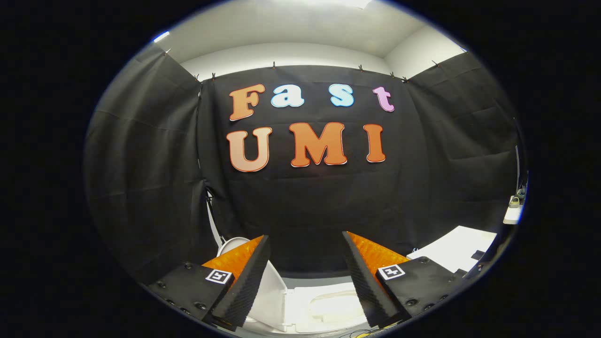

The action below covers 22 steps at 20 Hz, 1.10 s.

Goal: Open the toilet lid.

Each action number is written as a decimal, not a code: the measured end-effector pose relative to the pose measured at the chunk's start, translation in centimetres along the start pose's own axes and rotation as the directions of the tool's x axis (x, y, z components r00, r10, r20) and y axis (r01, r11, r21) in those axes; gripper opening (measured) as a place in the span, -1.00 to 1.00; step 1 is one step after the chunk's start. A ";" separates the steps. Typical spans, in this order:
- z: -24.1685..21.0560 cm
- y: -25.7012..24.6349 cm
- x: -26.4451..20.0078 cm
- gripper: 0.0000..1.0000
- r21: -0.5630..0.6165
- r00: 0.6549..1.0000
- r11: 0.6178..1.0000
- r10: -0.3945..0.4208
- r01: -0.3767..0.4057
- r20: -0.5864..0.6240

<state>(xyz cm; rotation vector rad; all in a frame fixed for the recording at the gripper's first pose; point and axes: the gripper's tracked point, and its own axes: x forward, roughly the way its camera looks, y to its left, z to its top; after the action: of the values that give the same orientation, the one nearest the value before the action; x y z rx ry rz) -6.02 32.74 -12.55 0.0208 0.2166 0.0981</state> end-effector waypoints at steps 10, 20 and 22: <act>-1.3 -5.6 3.4 0.94 0.053 0.998 0.997 0.056 -0.055 -0.018; -1.3 -11.0 6.0 0.94 0.083 0.999 0.996 0.030 -0.029 -0.015; -1.1 -11.5 6.4 0.93 0.083 0.999 0.996 0.032 -0.030 -0.016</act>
<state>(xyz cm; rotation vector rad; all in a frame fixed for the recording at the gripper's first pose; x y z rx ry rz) 1.07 21.94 -15.33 0.1055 0.2373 0.1202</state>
